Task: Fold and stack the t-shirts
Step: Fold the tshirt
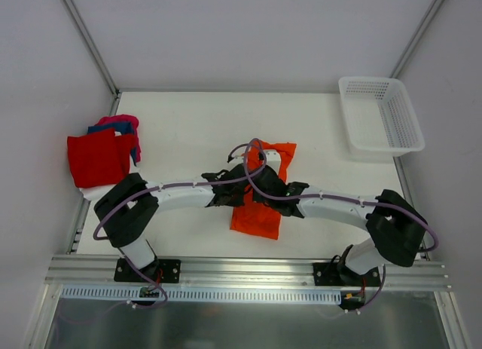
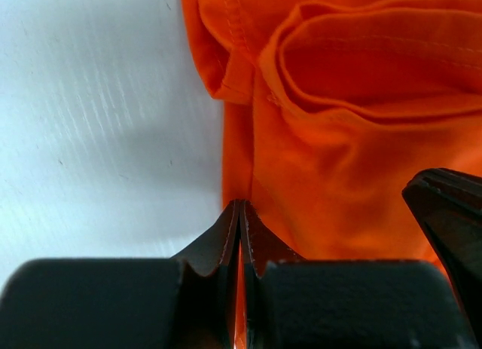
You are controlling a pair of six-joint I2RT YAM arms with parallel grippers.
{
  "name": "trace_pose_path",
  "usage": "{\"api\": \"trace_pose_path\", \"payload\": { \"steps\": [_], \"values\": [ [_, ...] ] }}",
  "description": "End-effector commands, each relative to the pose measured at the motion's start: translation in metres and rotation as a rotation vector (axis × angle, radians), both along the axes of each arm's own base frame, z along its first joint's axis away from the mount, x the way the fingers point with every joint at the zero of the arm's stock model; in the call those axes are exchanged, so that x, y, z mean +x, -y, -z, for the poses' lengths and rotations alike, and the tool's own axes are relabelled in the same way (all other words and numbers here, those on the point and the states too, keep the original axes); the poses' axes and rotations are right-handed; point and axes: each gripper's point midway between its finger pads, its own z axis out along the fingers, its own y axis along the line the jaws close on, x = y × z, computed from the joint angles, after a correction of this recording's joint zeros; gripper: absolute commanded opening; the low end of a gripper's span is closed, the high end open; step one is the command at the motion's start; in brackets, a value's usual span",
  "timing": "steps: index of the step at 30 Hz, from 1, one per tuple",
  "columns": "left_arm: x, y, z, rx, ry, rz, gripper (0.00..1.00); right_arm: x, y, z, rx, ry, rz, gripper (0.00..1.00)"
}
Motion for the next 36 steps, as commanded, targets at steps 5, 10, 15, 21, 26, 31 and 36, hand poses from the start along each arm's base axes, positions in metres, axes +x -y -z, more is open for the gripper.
{"api": "trace_pose_path", "payload": {
  "steps": [5, 10, 15, 21, 26, 31, 36],
  "values": [
    [0.029, 0.054, -0.042, -0.197, 0.095, 0.083, 0.0, 0.012, 0.007, 0.039, -0.067, -0.091, 0.0, 0.01],
    [0.026, 0.054, -0.054, -0.238, 0.096, 0.088, 0.0, 0.019, 0.01, 0.05, -0.071, -0.117, 0.013, 0.01],
    [0.019, 0.043, -0.079, -0.275, 0.138, 0.091, 0.0, 0.027, 0.014, 0.065, -0.078, -0.152, 0.025, 0.01],
    [0.008, 0.032, -0.119, -0.329, 0.194, 0.107, 0.0, 0.031, 0.008, 0.08, -0.08, -0.191, 0.024, 0.01],
    [0.004, 0.033, -0.143, -0.374, 0.229, 0.14, 0.0, 0.032, 0.002, 0.087, -0.068, -0.207, 0.024, 0.0],
    [0.01, 0.034, -0.128, -0.325, 0.22, 0.141, 0.0, 0.038, -0.007, 0.087, -0.063, -0.207, 0.008, 0.01],
    [0.007, 0.034, -0.118, -0.322, 0.191, 0.125, 0.0, 0.047, -0.021, 0.078, -0.06, -0.185, -0.056, 0.01]
  ]
}}
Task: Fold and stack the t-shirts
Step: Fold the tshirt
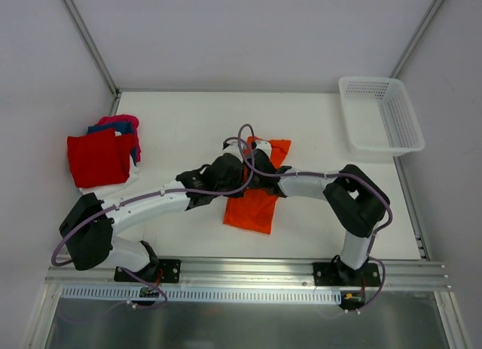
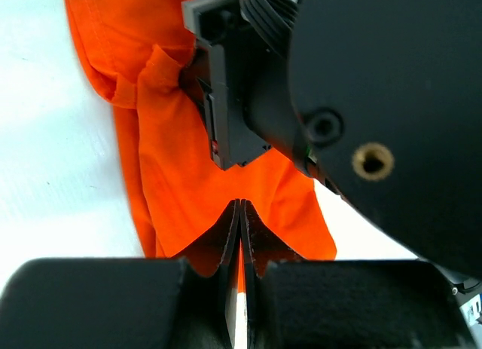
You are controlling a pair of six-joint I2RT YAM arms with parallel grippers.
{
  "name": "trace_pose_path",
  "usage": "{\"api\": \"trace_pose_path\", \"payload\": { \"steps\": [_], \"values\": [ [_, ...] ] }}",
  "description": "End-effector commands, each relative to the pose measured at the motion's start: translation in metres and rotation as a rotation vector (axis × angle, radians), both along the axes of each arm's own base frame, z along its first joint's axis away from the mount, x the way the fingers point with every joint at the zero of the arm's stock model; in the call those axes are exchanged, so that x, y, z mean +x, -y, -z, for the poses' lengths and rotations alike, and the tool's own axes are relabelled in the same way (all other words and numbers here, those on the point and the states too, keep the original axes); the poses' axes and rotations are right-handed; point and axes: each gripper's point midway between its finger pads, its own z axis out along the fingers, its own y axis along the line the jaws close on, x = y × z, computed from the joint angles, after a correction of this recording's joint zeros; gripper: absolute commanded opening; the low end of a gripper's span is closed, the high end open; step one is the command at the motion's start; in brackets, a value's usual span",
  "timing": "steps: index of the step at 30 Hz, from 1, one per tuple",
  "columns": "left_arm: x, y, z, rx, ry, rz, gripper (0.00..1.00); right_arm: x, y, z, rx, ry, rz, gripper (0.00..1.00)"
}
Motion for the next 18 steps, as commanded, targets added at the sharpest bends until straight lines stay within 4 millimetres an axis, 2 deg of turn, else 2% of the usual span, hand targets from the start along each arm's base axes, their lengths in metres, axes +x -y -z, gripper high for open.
{"api": "trace_pose_path", "payload": {
  "steps": [1, 4, 5, 7, 8, 9, 11, 12, 13, 14, 15, 16, 18],
  "values": [
    [0.006, 0.012, -0.025, -0.056, 0.061, 0.015, 0.0, -0.014, 0.002, 0.02, -0.068, -0.076, -0.072, 0.0],
    [0.003, -0.005, -0.032, -0.048, 0.11, -0.012, 0.0, -0.009, -0.003, -0.006, -0.033, -0.026, -0.088, 0.0],
    [0.003, -0.011, -0.043, -0.066, 0.141, -0.023, 0.0, -0.007, -0.005, -0.026, -0.002, 0.008, -0.09, 0.0],
    [0.003, -0.025, -0.051, -0.067, 0.185, -0.051, 0.1, -0.01, 0.001, -0.044, -0.001, 0.034, -0.091, 0.01],
    [0.002, -0.028, -0.054, -0.07, 0.197, -0.055, 0.21, -0.014, 0.006, -0.053, -0.007, 0.04, -0.096, 0.01],
    [0.001, -0.032, -0.054, -0.071, 0.202, -0.058, 0.48, -0.016, 0.009, -0.081, 0.023, 0.093, -0.103, 0.02],
    [-0.002, -0.04, -0.053, -0.072, 0.215, -0.072, 0.79, -0.024, 0.017, -0.108, 0.024, 0.156, -0.105, 0.17],
    [-0.002, -0.043, -0.053, -0.07, 0.22, -0.077, 0.97, -0.033, 0.026, -0.136, 0.046, 0.202, -0.106, 0.27],
    [-0.004, -0.046, -0.054, -0.074, 0.226, -0.079, 0.99, -0.042, 0.029, -0.152, 0.038, 0.239, -0.122, 0.45],
    [-0.005, -0.048, -0.056, -0.079, 0.235, -0.076, 0.99, -0.051, 0.038, -0.163, 0.027, 0.254, -0.13, 0.51],
    [-0.005, -0.049, -0.058, -0.083, 0.241, -0.076, 0.99, -0.059, 0.047, -0.196, 0.074, 0.321, -0.127, 0.57],
    [-0.006, -0.05, -0.066, -0.102, 0.257, -0.076, 0.99, -0.069, 0.051, -0.209, 0.085, 0.35, -0.142, 0.66],
    [-0.008, -0.051, -0.072, -0.113, 0.269, -0.065, 0.99, -0.084, 0.066, -0.224, 0.109, 0.353, -0.144, 0.7]
  ]
}}
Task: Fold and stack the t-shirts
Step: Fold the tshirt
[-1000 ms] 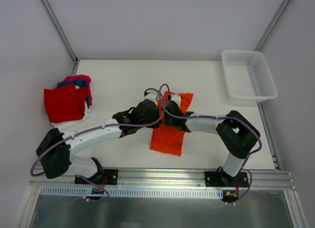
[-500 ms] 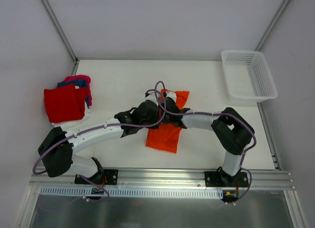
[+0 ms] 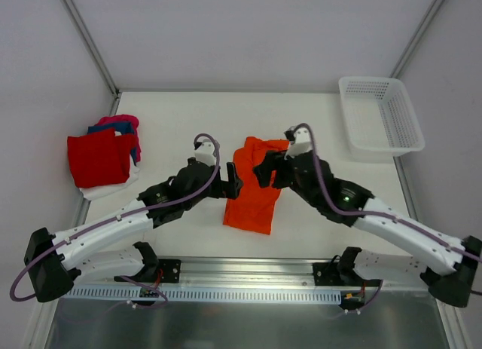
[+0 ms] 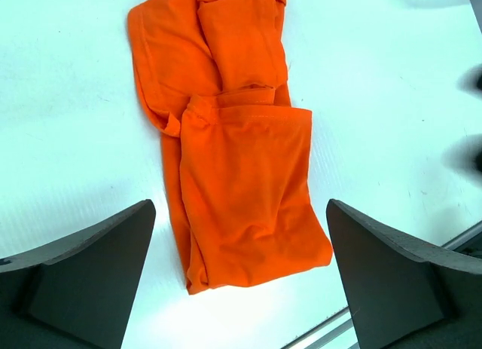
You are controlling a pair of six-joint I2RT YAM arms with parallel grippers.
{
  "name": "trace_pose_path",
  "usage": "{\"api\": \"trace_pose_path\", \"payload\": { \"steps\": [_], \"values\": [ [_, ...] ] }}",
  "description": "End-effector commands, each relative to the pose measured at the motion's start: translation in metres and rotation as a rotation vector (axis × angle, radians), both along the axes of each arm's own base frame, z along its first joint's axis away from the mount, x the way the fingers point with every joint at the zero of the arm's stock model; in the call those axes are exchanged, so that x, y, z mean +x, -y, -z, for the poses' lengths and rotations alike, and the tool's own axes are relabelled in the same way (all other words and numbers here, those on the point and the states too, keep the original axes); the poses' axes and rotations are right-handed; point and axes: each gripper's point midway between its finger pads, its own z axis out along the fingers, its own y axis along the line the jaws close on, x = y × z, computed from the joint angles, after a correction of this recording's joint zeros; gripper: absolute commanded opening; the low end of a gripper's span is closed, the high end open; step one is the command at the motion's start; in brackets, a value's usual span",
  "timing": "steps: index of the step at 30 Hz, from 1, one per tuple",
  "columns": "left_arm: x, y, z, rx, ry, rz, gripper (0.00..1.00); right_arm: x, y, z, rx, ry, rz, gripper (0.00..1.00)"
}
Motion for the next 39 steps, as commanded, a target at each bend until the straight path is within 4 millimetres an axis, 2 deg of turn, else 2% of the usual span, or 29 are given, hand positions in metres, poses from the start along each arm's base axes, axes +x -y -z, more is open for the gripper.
{"api": "trace_pose_path", "payload": {
  "steps": [1, 2, 3, 4, 6, 7, 8, 9, 10, 12, 13, 14, 15, 16, 17, 18, 19, 20, 28, 32, 34, 39],
  "values": [
    [-0.002, -0.003, -0.016, -0.019, 0.061, 0.009, 0.99, -0.025, 0.046, -0.031, -0.002, 0.042, 0.031, 0.71],
    [-0.005, -0.002, -0.015, -0.027, 0.054, 0.021, 0.99, -0.032, 0.055, -0.03, -0.002, 0.033, 0.03, 0.72],
    [-0.007, -0.002, -0.011, -0.028, 0.042, 0.03, 0.99, -0.038, 0.061, -0.02, -0.008, 0.021, 0.025, 0.73],
    [-0.011, -0.001, -0.008, -0.047, 0.025, 0.037, 0.99, -0.045, 0.07, -0.024, 0.037, 0.029, 0.035, 0.73],
    [-0.019, 0.0, 0.007, -0.049, -0.021, 0.057, 0.99, -0.05, 0.08, -0.007, 0.04, 0.006, 0.055, 0.74],
    [-0.022, 0.0, 0.013, -0.057, -0.043, 0.057, 0.99, -0.056, 0.087, 0.015, 0.025, -0.019, 0.061, 0.74],
    [-0.024, 0.0, 0.019, -0.058, -0.059, 0.059, 0.99, -0.059, 0.089, 0.027, 0.042, -0.051, 0.079, 0.74],
    [-0.029, -0.003, 0.034, -0.043, -0.086, 0.063, 0.99, -0.06, 0.09, 0.038, 0.046, -0.068, 0.089, 0.74],
    [-0.032, -0.004, 0.04, -0.049, -0.103, 0.058, 0.99, -0.065, 0.094, 0.068, 0.015, -0.113, 0.095, 0.74],
    [-0.04, -0.007, 0.061, -0.044, -0.138, 0.07, 0.99, -0.069, 0.088, 0.086, 0.075, -0.153, 0.11, 0.74],
    [-0.044, -0.006, 0.065, -0.063, -0.145, 0.082, 0.99, -0.073, 0.085, 0.098, 0.09, -0.179, 0.1, 0.74],
    [-0.048, -0.005, 0.07, -0.081, -0.149, 0.097, 0.99, -0.076, 0.082, 0.118, 0.124, -0.209, 0.114, 0.73],
    [-0.055, -0.002, 0.081, -0.112, -0.155, 0.131, 0.99, -0.079, 0.08, 0.129, 0.138, -0.224, 0.111, 0.73],
    [-0.058, -0.002, 0.083, -0.143, -0.152, 0.139, 0.99, -0.08, 0.073, 0.132, 0.182, -0.226, 0.103, 0.73],
    [-0.061, -0.003, 0.086, -0.155, -0.157, 0.144, 0.99, -0.084, 0.078, 0.154, 0.164, -0.253, 0.113, 0.73],
    [-0.065, -0.006, 0.095, -0.161, -0.167, 0.143, 0.99, -0.087, 0.077, 0.16, 0.181, -0.267, 0.125, 0.72],
    [-0.064, -0.006, 0.092, -0.173, -0.161, 0.141, 0.99, -0.088, 0.078, 0.163, 0.188, -0.27, 0.134, 0.72],
    [-0.068, -0.011, 0.102, -0.161, -0.174, 0.137, 0.99, -0.091, 0.081, 0.17, 0.184, -0.275, 0.144, 0.72],
    [-0.076, -0.008, 0.087, -0.266, -0.119, 0.19, 0.99, -0.096, 0.094, 0.164, 0.215, -0.237, 0.177, 0.72],
    [-0.082, -0.009, 0.097, -0.286, -0.136, 0.202, 0.99, -0.1, 0.098, 0.172, 0.25, -0.25, 0.197, 0.72],
    [-0.083, -0.011, 0.105, -0.272, -0.163, 0.185, 0.99, -0.102, 0.101, 0.181, 0.246, -0.265, 0.204, 0.72],
    [-0.09, -0.013, 0.125, -0.253, -0.223, 0.185, 0.99, -0.109, 0.095, 0.198, 0.278, -0.307, 0.217, 0.72]
  ]
}}
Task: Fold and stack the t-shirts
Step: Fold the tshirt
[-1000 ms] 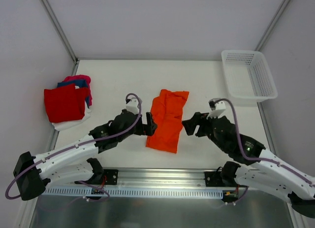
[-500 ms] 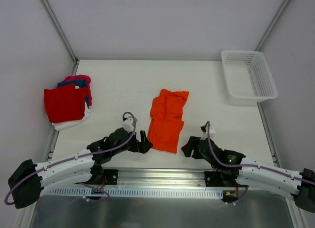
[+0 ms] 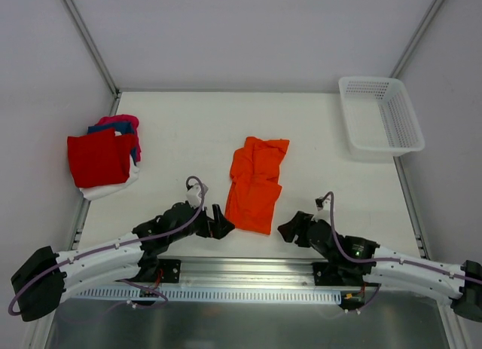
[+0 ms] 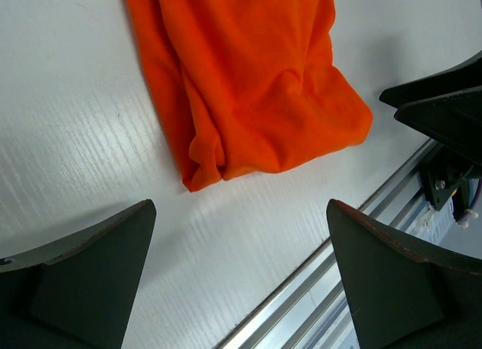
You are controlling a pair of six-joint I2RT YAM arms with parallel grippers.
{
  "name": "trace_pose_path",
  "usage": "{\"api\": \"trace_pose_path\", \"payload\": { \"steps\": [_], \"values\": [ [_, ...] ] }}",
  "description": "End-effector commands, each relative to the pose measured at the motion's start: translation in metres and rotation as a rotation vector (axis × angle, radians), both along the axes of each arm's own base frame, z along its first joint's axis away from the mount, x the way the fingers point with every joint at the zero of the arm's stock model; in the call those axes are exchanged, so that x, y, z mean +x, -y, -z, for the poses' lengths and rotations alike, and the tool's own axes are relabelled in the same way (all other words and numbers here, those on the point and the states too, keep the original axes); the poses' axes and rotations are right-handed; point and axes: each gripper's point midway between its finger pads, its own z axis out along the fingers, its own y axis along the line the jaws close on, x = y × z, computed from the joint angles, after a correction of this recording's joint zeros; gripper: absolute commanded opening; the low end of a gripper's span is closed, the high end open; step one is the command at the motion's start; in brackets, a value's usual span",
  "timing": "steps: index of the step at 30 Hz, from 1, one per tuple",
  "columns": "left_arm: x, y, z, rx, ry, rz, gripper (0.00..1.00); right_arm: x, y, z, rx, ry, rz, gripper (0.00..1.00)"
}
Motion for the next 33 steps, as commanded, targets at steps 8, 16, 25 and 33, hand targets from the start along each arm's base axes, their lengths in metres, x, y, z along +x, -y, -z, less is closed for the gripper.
{"api": "trace_pose_path", "payload": {
  "steps": [8, 16, 25, 33],
  "values": [
    [-0.012, 0.009, 0.011, -0.071, -0.044, 0.042, 0.99, -0.003, -0.018, 0.017, 0.009, -0.024, 0.048, 0.72],
    [-0.011, 0.013, 0.005, -0.103, -0.031, 0.049, 0.99, -0.002, -0.04, 0.011, 0.005, -0.021, 0.02, 0.73],
    [-0.01, 0.021, -0.002, -0.147, -0.02, 0.066, 0.99, -0.004, -0.053, 0.007, 0.008, -0.022, 0.002, 0.73],
    [-0.011, 0.031, 0.0, -0.153, -0.046, 0.099, 0.99, -0.004, -0.057, 0.007, 0.014, -0.023, -0.002, 0.74]
  ]
}}
